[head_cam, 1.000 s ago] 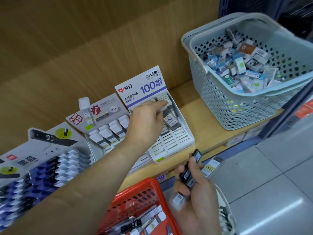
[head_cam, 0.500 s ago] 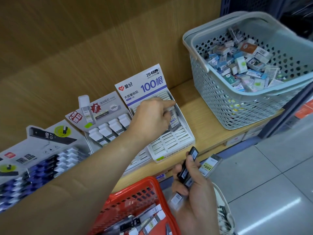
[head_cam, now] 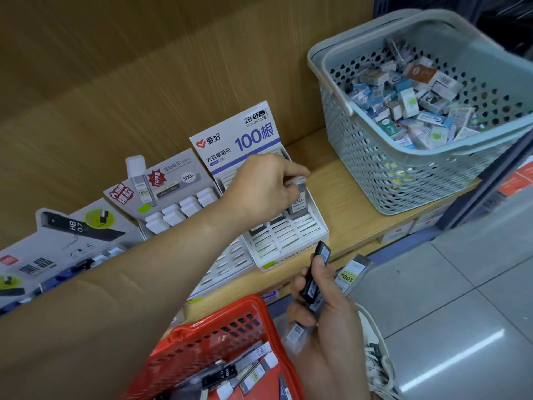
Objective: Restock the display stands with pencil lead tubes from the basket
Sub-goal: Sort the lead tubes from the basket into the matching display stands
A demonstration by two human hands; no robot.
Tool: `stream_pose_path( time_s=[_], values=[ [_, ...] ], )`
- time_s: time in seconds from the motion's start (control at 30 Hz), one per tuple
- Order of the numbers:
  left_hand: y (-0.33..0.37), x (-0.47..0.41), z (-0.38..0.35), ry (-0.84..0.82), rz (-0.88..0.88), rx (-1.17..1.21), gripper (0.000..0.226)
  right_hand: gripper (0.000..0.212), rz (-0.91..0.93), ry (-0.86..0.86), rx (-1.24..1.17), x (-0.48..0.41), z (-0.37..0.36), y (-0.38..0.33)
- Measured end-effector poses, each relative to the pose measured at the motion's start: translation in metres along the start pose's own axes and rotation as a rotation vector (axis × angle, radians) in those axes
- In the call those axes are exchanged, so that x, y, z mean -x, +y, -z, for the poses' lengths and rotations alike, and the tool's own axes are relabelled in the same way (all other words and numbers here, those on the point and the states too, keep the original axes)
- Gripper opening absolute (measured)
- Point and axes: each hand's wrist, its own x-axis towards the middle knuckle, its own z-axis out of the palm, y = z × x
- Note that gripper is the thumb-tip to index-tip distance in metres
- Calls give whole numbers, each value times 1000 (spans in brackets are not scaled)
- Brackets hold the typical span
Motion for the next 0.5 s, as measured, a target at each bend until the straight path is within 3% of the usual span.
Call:
stream_pose_path(
  time_s=[0.2,0.5],
  values=[
    [-4,-1,-4,43,44,-6,33,15,-13,-16,-6,1,0,3],
    [-6,-3,-12,126,-36,-349,16,20,10,10,8,0,-3,6]
  ],
)
